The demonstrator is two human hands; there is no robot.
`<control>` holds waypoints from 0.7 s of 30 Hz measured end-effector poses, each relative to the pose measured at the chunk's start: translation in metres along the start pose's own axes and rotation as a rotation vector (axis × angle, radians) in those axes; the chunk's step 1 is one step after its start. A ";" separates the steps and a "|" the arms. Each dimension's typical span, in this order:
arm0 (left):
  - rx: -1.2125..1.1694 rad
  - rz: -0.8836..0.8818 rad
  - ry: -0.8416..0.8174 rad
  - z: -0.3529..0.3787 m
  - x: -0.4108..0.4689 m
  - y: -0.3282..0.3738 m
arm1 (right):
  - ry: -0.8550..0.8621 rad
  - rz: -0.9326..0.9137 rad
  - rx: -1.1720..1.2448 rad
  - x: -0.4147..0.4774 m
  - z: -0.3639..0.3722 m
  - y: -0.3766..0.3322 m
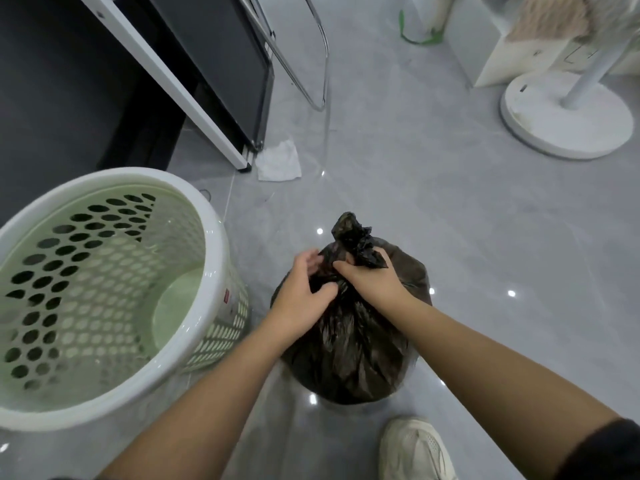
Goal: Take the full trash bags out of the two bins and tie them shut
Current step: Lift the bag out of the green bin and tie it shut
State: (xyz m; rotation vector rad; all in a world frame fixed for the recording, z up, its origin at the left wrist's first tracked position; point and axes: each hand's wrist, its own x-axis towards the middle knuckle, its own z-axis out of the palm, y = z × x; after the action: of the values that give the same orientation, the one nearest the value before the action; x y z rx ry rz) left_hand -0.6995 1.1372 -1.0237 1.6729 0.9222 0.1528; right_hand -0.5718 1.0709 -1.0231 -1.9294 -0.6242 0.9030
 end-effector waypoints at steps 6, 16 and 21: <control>0.167 0.168 -0.079 -0.031 -0.001 0.047 | -0.164 -0.073 -0.286 -0.003 0.004 -0.010; -0.227 -0.199 0.059 -0.026 0.001 0.056 | -0.063 -0.269 -0.620 -0.022 0.001 -0.013; -0.413 -0.394 0.193 -0.027 -0.010 0.063 | -0.097 -0.395 -0.692 -0.021 -0.008 -0.009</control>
State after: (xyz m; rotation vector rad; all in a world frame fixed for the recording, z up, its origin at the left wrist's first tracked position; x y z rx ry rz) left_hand -0.6903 1.1501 -0.9565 1.0871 1.2535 0.2224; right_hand -0.5785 1.0556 -1.0054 -2.2322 -1.4646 0.5624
